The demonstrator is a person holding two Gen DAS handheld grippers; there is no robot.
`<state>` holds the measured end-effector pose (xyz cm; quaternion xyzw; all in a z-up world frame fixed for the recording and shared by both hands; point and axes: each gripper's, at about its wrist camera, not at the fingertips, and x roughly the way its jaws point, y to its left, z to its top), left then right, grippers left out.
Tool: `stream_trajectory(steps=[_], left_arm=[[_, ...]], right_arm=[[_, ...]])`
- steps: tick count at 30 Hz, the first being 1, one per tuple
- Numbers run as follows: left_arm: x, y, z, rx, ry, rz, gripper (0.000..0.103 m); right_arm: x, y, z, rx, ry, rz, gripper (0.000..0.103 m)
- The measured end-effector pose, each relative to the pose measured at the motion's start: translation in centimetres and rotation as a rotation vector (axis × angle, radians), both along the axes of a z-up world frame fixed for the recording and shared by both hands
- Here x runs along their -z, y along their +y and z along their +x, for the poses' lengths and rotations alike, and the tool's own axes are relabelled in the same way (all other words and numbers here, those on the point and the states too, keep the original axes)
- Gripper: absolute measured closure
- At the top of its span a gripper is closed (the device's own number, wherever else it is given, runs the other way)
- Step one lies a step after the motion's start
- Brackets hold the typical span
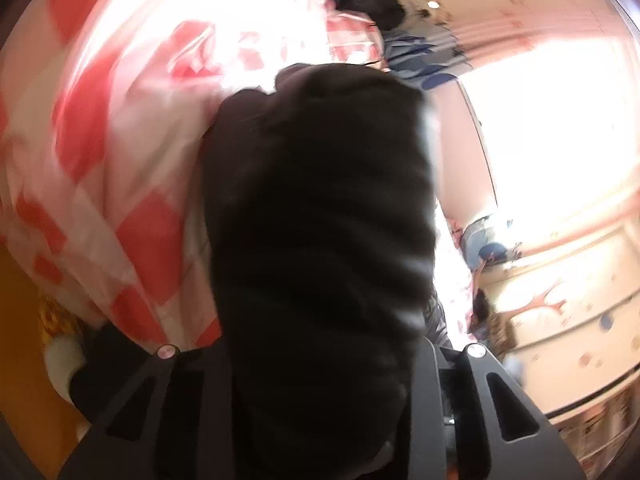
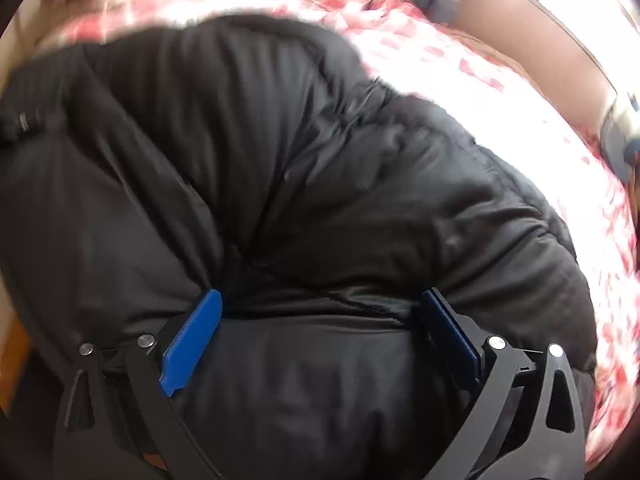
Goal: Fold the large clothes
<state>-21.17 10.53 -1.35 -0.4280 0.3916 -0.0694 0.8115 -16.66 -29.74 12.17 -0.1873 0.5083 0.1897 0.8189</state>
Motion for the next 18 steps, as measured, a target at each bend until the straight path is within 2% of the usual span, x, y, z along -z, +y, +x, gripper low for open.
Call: stream_trajectory(steps=[1, 3, 5, 6, 10, 12, 14, 17, 18], left_arm=[[-0.5, -0.3, -0.1, 0.006, -0.007, 0.024, 0.072], [-1.2, -0.9, -0.2, 0.012, -0.015, 0.061, 0.074], [-1.9, -1.7, -0.2, 0.023, -0.02, 0.085, 0.074], [-2.3, -2.4, -0.3, 0.033, -0.023, 0.094, 0.075], [-5.5, -5.6, -0.4, 0.079, -0.085, 0.228, 0.077], [-7.8, -8.0, -0.2, 0.12, -0.127, 0.322, 0.077], [-10.0, -10.9, -0.1, 0.173, -0.176, 0.431, 0.077], [-12.2, -15.9, 0.0, 0.277, -0.233, 0.592, 0.077], [-12.7, -18.1, 0.0, 0.316, -0.252, 0.647, 0.077]], right_arm=[[-1.5, 0.0, -0.3, 0.0, -0.055, 0.032, 0.007], [-1.8, 0.6, -0.8, -0.031, -0.077, 0.011, 0.007], [1.1, 2.0, -0.7, -0.068, -0.007, -0.073, 0.007], [2.1, 2.3, -0.5, -0.069, -0.004, -0.083, 0.006], [1.5, 2.0, 0.2, -0.049, 0.033, -0.047, 0.006], [0.4, 0.4, 0.3, -0.026, 0.054, 0.026, 0.006], [-1.6, -2.5, -0.3, 0.017, 0.076, 0.179, 0.006], [-4.6, -9.9, -1.3, 0.113, 0.091, 0.483, 0.006], [-5.4, -12.2, -1.5, 0.154, 0.085, 0.552, 0.006]])
